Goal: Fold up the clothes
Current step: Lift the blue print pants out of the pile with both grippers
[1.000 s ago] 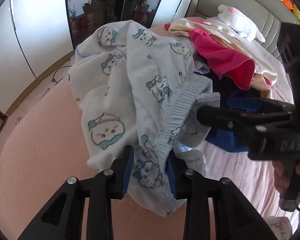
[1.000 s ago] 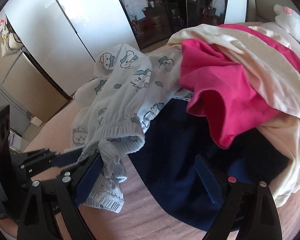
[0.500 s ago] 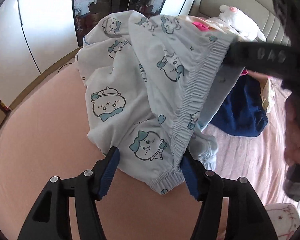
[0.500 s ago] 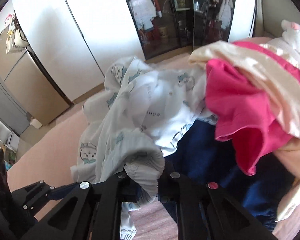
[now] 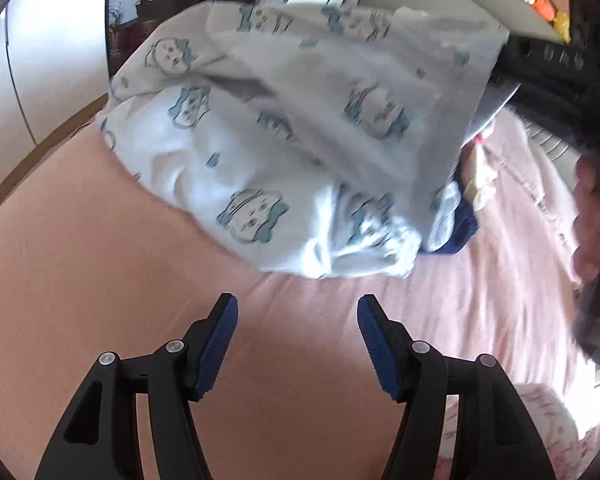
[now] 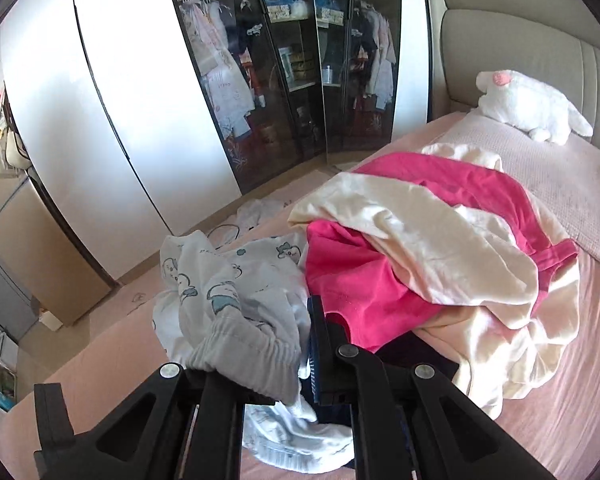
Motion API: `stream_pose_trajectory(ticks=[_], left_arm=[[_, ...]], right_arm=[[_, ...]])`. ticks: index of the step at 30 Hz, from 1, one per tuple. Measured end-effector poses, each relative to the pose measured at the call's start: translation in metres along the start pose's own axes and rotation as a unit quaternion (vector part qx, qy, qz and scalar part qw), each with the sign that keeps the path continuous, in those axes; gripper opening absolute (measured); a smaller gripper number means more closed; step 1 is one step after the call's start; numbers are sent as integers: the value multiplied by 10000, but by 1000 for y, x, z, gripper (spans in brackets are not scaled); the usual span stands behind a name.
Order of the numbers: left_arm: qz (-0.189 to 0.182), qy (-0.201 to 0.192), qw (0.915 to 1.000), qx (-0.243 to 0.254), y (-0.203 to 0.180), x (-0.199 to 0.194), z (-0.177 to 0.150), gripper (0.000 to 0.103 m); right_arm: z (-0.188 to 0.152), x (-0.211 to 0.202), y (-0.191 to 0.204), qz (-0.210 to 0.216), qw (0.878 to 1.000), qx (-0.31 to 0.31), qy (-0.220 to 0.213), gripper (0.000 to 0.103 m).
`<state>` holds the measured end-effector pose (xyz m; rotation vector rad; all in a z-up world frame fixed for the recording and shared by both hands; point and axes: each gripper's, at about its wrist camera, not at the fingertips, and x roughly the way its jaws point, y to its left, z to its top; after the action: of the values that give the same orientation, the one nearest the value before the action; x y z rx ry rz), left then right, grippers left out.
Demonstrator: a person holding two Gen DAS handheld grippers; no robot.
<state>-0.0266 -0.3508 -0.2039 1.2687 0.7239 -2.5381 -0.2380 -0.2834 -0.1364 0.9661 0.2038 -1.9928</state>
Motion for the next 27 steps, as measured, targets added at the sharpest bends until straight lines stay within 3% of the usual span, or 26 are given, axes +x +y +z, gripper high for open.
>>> stream_pose_trajectory(ticks=[2, 4, 7, 8, 9, 10, 13, 15, 19, 23, 27], left_arm=[[-321, -133, 9994, 67, -8, -1, 12, 64], [-601, -26, 9980, 189, -18, 10, 24, 70], [-934, 187, 9945, 426, -39, 28, 39, 70], [-786, 68, 9953, 567, -47, 27, 43, 64], [-579, -5, 9957, 730, -56, 27, 46, 45], [-346, 4, 9953, 901, -64, 26, 49, 15], [-164, 0, 9924, 1219, -86, 13, 52, 15], [-254, -45, 9896, 1412, -102, 0, 52, 15], [-311, -191, 9763, 2135, -148, -19, 51, 15], [-838, -281, 9617, 2593, -216, -24, 57, 15], [-1324, -351, 9376, 3195, -284, -27, 57, 15]], right_arm=[[-5, 0, -3, 40, 9998, -39, 166, 7], [-10, -3, -5, 28, 9999, -14, 109, 7], [-12, -14, -9, 219, 9995, 233, -6, 7], [-12, -19, -10, 251, 9993, 281, -59, 7], [-12, -25, -10, 192, 9993, 280, -143, 7], [-12, -33, -10, -41, 9994, 194, -268, 7], [-13, -58, -12, -1102, 9912, -219, -703, 2], [-15, -73, -30, -1158, 9902, 82, -781, 2], [-25, -125, -51, -1140, 9870, 498, -1016, 2], [-45, -195, -62, -1388, 9810, 572, -1227, 2], [-77, -276, -85, -1810, 9690, 913, -1412, 2]])
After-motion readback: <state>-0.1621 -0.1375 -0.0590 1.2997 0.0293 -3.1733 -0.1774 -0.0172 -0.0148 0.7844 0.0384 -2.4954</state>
